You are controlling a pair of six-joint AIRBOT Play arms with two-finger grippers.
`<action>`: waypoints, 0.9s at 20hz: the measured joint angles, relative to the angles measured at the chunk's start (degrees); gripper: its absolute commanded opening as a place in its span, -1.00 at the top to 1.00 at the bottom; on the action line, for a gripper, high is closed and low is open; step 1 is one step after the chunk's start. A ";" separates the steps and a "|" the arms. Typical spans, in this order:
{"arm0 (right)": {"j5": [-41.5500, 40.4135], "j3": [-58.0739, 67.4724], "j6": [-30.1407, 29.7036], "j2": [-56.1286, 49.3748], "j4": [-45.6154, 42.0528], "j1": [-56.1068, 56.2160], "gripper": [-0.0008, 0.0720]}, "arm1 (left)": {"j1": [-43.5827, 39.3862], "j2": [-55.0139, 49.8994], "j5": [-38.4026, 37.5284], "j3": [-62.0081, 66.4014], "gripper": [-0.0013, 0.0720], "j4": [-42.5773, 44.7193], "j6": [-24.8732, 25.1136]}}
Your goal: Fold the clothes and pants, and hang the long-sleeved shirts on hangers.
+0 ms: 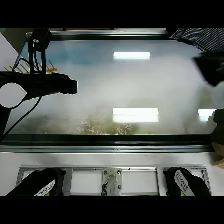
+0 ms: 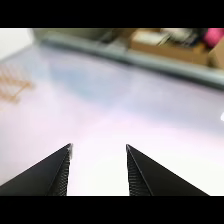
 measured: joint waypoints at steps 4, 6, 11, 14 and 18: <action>-7.61 -8.66 3.43 -0.17 -8.24 20.52 -0.05 | 0.00 0.00 -0.26 0.00 0.92 -2.54 -0.20; -11.23 -12.52 4.07 -0.20 -9.92 28.09 -0.05 | 0.00 0.00 -0.44 0.00 0.92 -3.06 -0.22; -14.03 -17.29 4.87 -0.20 -11.54 37.03 -0.04 | 0.00 0.00 -0.59 0.00 0.92 -3.48 -0.39; -14.38 -18.03 4.92 -0.20 -11.85 38.40 0.93 | 0.00 0.00 -0.55 0.00 0.92 -3.63 -0.37; -14.43 -18.34 5.07 -0.20 -12.00 38.95 0.91 | 0.00 0.00 -0.31 0.00 0.92 -3.63 -0.37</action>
